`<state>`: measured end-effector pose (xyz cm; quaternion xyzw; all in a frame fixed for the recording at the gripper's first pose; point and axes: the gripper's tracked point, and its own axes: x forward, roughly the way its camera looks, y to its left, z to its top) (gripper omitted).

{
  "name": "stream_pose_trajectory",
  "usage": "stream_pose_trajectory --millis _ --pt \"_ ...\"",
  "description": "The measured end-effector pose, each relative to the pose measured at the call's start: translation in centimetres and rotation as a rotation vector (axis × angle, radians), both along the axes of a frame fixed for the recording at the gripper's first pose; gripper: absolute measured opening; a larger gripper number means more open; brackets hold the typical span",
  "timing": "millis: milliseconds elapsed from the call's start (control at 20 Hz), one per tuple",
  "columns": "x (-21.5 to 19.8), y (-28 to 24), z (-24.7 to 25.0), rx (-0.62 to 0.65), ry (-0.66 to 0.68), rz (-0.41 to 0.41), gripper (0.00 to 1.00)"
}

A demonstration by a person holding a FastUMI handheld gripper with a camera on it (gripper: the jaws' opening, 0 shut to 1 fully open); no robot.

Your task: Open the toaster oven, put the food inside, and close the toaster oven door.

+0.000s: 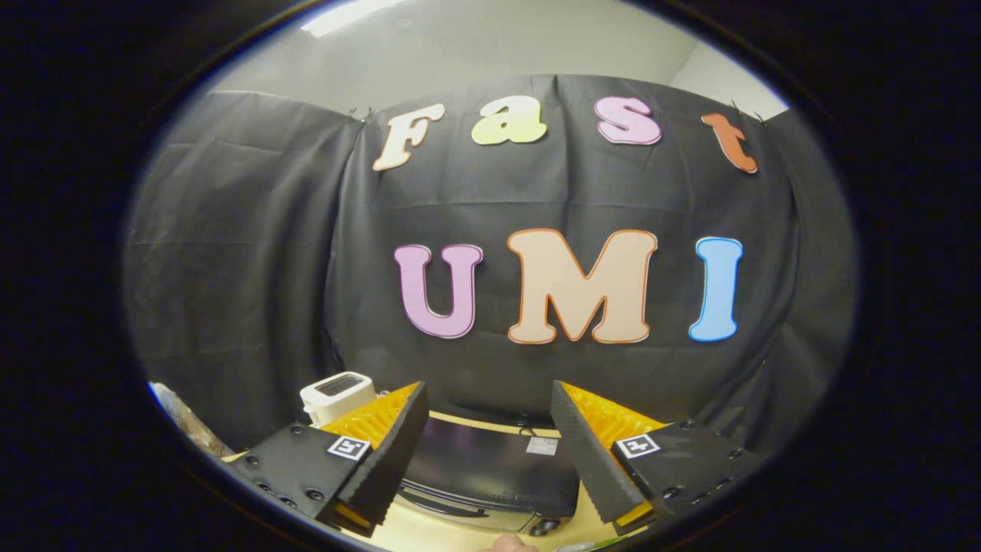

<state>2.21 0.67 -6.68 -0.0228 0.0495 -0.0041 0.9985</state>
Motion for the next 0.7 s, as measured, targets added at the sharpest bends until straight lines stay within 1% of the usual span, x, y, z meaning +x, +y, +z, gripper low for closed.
stream_pose_trajectory --millis 150,350,550,700 --pt "1.1 0.6 -2.7 -0.025 0.028 0.007 1.0" --pt "2.6 1.8 -9.6 -0.05 0.118 0.021 1.0" --pt "3.2 2.6 -16.1 -0.055 0.228 0.016 1.0" --pt "3.3 2.7 -19.4 -0.075 0.279 0.006 1.0"
